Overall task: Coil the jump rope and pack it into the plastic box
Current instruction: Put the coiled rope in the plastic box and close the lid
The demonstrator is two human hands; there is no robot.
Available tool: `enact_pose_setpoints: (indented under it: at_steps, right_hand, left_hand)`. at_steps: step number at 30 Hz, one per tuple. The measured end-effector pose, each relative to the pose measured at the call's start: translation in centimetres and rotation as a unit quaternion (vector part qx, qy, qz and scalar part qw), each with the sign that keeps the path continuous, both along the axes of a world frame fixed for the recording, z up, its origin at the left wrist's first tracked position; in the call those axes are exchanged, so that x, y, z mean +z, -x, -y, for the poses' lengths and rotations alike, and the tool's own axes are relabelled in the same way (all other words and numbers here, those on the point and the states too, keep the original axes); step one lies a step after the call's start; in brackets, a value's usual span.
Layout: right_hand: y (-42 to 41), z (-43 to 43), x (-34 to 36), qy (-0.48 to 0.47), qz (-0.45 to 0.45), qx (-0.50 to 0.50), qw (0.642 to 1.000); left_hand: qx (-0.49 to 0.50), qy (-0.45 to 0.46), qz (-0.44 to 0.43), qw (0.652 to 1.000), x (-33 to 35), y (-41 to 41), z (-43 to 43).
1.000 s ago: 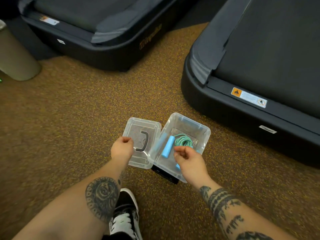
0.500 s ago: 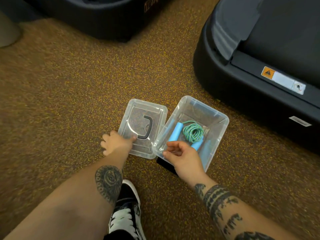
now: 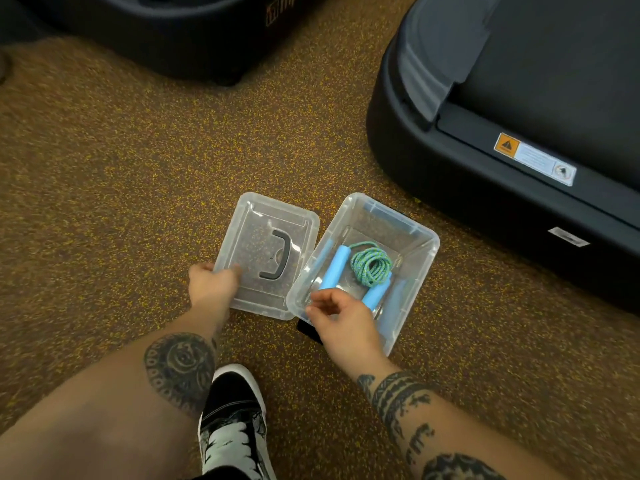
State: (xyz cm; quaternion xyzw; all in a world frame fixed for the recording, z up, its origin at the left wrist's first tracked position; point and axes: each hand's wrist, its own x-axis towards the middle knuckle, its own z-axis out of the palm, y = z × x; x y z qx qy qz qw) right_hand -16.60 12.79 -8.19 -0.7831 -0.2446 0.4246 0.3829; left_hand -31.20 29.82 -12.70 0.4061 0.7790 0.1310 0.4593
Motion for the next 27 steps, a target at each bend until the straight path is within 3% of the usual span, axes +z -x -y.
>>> enact_pose_setpoints:
  at_steps: [9, 18, 23, 27]
  right_hand:
    - [-1.0, 0.1, 2.8, 0.054, 0.019, 0.067, 0.996]
    - [-5.5, 1.9, 10.7, 0.011, 0.079, 0.042, 0.996]
    - [-7.2, 2.6, 14.8, -0.041, 0.085, -0.037, 0.995]
    - [-7.5, 3.5, 16.2, -0.066, 0.063, -0.09, 0.992]
  left_hand:
    - [-0.05, -0.117, 0.02, 0.992, 6.2, -0.5, -0.8]
    - [-0.033, -0.222, 0.11, 0.968, 15.4, -3.8, -1.0]
    - [-0.07, -0.19, 0.2, 0.959, 18.2, -5.7, 1.8]
    - [-0.102, -0.107, 0.257, 0.955, 19.0, -6.9, 4.9]
